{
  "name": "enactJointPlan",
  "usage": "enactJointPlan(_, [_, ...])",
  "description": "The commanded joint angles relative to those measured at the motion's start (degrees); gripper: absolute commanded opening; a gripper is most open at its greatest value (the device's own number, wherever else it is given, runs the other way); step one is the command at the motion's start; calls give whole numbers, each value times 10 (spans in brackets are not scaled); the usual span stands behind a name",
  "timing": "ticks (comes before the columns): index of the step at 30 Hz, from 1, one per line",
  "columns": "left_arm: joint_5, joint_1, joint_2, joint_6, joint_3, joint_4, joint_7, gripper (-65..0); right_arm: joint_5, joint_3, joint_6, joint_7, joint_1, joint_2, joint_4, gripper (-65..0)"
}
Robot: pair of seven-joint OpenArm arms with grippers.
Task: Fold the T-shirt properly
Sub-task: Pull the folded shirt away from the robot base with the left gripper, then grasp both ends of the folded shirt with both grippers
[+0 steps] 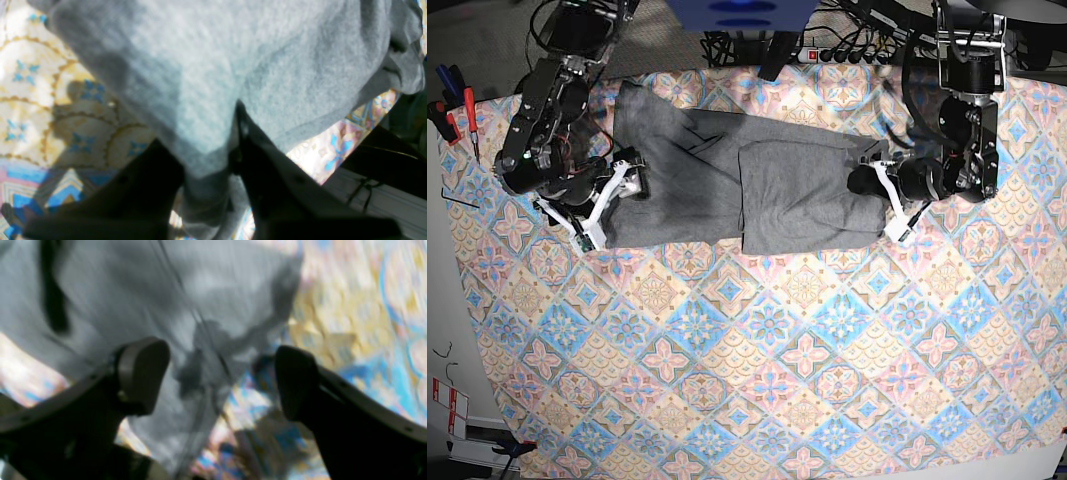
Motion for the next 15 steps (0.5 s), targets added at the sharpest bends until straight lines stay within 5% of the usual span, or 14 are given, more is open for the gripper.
enactJointPlan(1, [-9, -8, -6, -3, -1, 9, -4, -638, 9, 12, -1, -2, 10, 3, -7, -147])
enactJointPlan(15, [-8, -9, -6, -3, -1, 9, -2, -638, 62, 130, -1, 25, -2, -12, -111, -144])
